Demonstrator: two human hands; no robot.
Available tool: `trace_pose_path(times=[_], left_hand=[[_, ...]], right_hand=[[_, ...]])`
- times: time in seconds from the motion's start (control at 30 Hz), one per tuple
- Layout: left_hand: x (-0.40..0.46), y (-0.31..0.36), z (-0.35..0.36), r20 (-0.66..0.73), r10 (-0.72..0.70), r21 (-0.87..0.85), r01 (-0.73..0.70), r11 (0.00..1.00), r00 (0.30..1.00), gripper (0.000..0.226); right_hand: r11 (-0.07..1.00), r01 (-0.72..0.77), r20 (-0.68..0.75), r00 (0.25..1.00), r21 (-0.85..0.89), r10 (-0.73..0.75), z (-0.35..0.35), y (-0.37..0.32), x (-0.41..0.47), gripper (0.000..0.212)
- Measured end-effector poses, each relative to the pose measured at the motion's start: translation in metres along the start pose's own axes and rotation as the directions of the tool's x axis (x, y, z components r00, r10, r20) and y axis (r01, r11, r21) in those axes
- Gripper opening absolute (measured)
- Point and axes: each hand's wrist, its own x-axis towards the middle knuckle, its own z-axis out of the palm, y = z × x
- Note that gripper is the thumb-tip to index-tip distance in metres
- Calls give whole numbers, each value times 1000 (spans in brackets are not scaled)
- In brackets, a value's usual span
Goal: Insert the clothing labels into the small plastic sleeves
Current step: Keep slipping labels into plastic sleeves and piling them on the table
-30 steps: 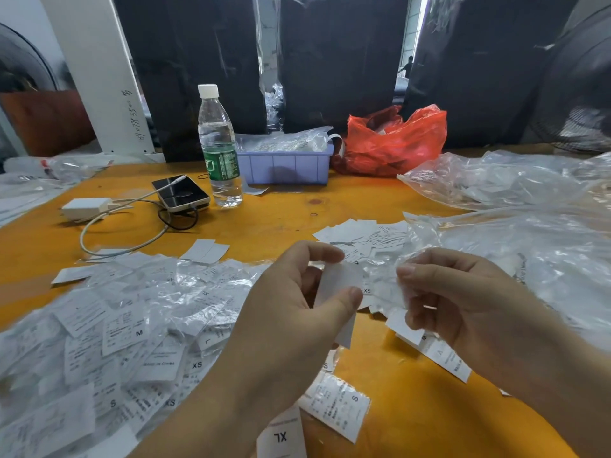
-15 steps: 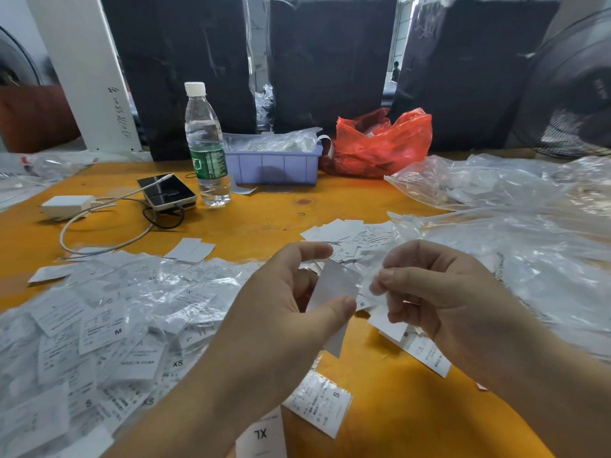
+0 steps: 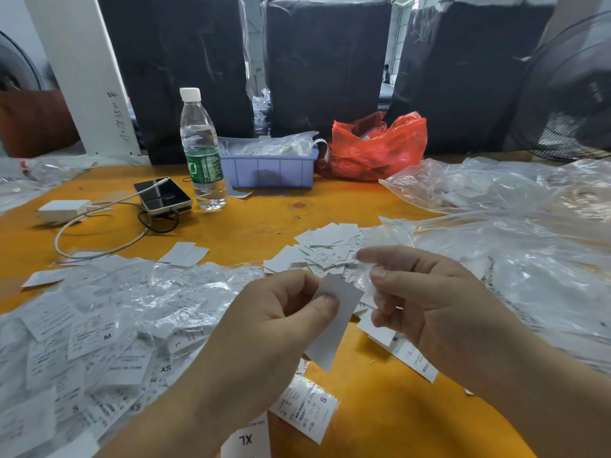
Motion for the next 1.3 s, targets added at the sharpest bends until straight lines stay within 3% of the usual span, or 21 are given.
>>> trace_pose_path(times=[0.13,0.33,0.5,0.63,0.77,1.0,1.3], left_hand=[[0,1,1,-11,-18,5,18,1000,1000,19],[0,2,1,-41,-43,9,43,999,998,20],[-1,7,2,-71,-38,6,38,999,997,18],[-2,9,-1,-141,-42,49,49,998,989,15],[-2,11,-2,-163,-61,44,69,997,985,14],[-2,12,0,-93,-51,40,55,998,994,15],[-2,8,2,0,-49,53,49,997,999,24]], right_hand=[[996,-35,56,998,79,30,1,-5,-1,32],[996,-60,111,992,67,53,4,-6,-3,25],[1000,-24,105,994,11,23,5,-4,-6,34],[999,33,113,993,-21,-31,5,-5,-8,26],[997,61,99,994,-46,-56,4,-5,-8,37],[989,108,97,990,-104,-98,5,-5,-10,45],[961,192,110,979,-199,-173,9,-6,-14,37]])
